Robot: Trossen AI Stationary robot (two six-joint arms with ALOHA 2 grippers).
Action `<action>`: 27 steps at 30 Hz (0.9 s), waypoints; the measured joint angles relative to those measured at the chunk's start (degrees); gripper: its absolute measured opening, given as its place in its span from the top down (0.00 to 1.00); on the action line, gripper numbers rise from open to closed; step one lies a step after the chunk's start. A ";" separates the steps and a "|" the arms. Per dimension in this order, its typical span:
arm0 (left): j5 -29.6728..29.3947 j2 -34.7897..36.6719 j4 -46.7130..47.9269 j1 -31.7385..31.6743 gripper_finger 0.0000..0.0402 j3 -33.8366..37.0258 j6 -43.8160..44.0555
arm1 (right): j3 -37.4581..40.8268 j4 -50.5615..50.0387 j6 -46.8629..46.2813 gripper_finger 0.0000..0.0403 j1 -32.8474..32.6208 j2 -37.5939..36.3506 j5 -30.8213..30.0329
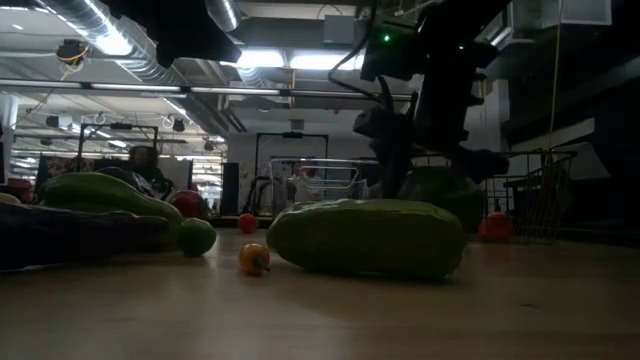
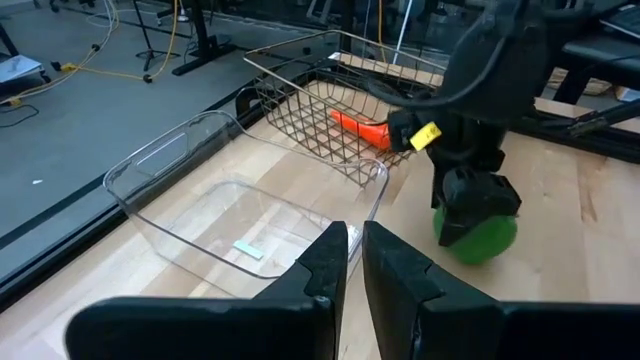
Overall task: Sort produce into baskets
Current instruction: Put the green bell pepper into the wire basket
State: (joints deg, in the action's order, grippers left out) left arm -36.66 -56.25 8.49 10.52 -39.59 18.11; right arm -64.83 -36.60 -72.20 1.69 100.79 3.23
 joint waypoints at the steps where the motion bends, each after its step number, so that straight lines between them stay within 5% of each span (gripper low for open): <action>1: -0.01 0.00 0.00 0.00 0.92 0.00 0.00 | -0.01 -0.02 0.02 0.13 0.04 0.11 0.46; 15: 0.01 0.00 0.27 0.00 0.92 0.00 -0.02 | 0.01 -0.99 5.19 0.13 0.17 -0.91 2.37; 27: 0.02 0.00 1.65 0.00 0.92 0.00 0.56 | -0.01 -1.07 11.79 0.13 -2.71 -10.00 2.82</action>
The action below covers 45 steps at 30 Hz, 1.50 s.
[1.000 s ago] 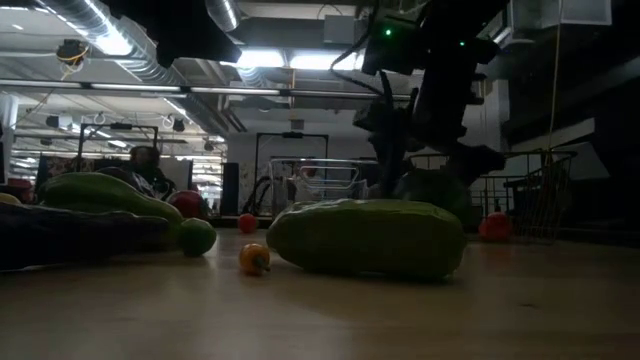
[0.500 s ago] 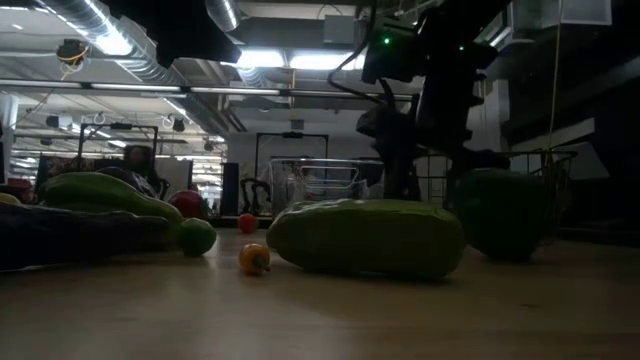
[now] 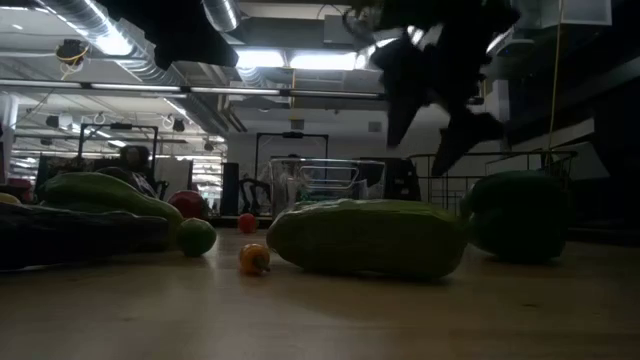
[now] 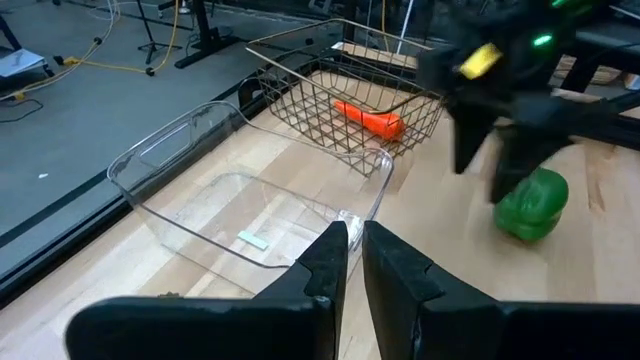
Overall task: Sort produce into baskets
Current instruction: Put the green bell pepper into the wire basket
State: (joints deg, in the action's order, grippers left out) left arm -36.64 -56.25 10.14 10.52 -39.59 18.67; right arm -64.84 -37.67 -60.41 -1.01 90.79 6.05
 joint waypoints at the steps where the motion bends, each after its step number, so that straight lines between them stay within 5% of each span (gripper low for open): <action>1: 0.00 0.00 -0.01 0.00 0.92 0.00 0.03 | 0.00 -0.13 0.80 0.13 -1.02 -0.69 0.22; 8: 0.00 0.00 -0.01 0.00 0.92 0.00 0.06 | 0.00 -1.82 8.97 0.13 -8.22 -2.64 -0.01; 19: 0.00 0.00 -0.01 0.00 0.92 0.00 0.82 | 0.00 -10.15 17.57 0.13 -14.84 -2.54 -10.05; 45: -0.01 0.00 -0.02 0.00 0.92 0.00 0.91 | -0.04 -14.09 20.46 0.13 -14.71 4.86 -8.38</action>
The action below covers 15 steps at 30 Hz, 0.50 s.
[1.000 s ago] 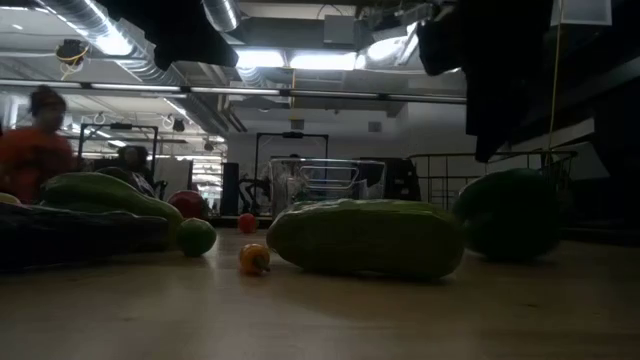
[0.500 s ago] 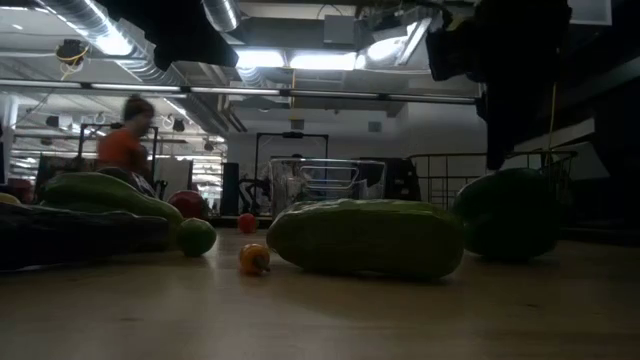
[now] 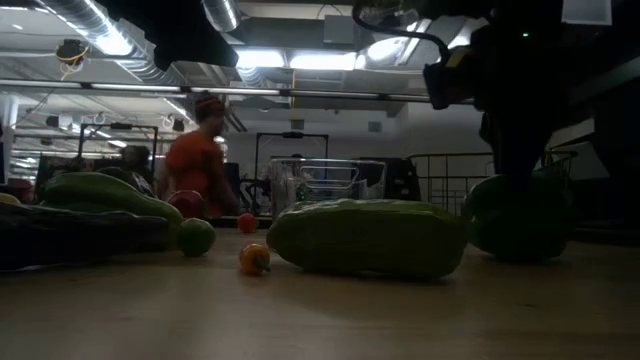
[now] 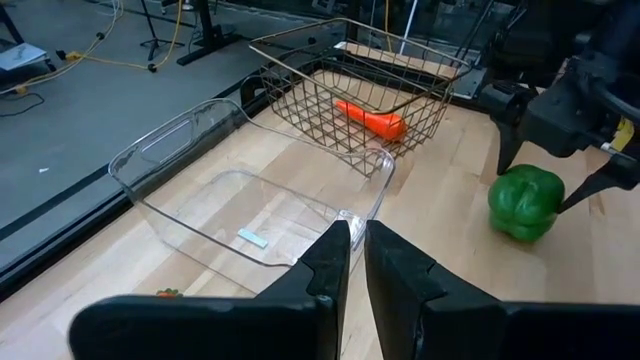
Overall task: Sort produce into baskets
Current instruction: Put the green bell pepper into the wire basket
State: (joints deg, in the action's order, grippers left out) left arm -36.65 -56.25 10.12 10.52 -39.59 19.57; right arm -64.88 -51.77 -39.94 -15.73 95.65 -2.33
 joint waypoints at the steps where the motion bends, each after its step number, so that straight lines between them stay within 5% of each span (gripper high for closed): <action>1: 0.01 0.00 -0.01 0.00 0.92 0.00 0.00 | -0.04 -0.06 0.00 0.13 0.00 0.21 -0.02; 15: 0.01 0.00 0.01 0.00 0.92 0.00 0.00 | 0.01 -0.41 -0.07 0.32 0.00 0.51 0.20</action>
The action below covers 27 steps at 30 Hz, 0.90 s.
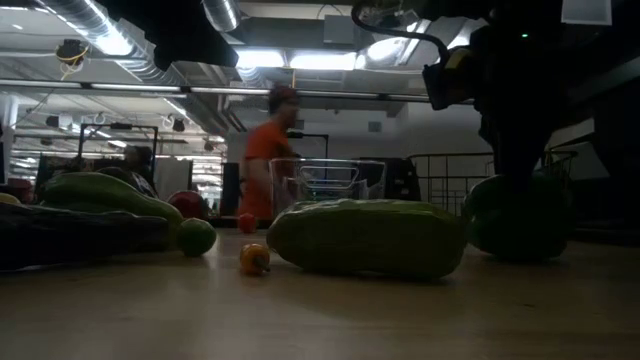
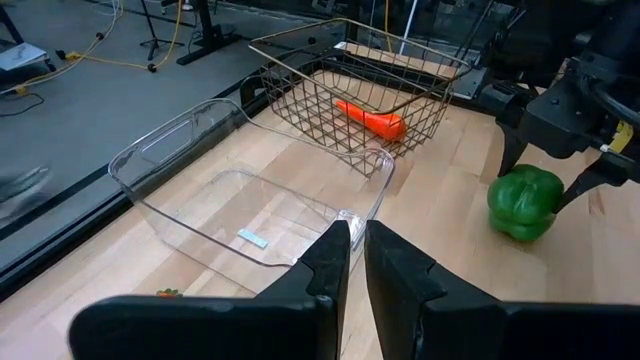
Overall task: Sort produce into baskets
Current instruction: Put the green bell pepper into the wire basket
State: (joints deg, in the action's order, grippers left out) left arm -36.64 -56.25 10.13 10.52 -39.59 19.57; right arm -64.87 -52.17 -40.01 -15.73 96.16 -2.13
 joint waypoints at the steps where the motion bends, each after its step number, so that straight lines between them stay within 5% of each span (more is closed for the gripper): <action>1: 0.00 0.00 -0.02 0.00 0.92 0.00 0.00 | 0.01 -0.01 -0.01 0.33 0.00 0.01 0.02; 27: -0.02 0.00 -0.01 0.00 0.92 0.00 0.00 | -12.16 -11.85 2.66 0.33 0.00 0.40 -3.36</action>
State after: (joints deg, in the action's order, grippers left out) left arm -36.66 -56.24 10.11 10.52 -39.59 19.57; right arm -77.03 -64.02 -37.35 -15.73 96.56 -5.49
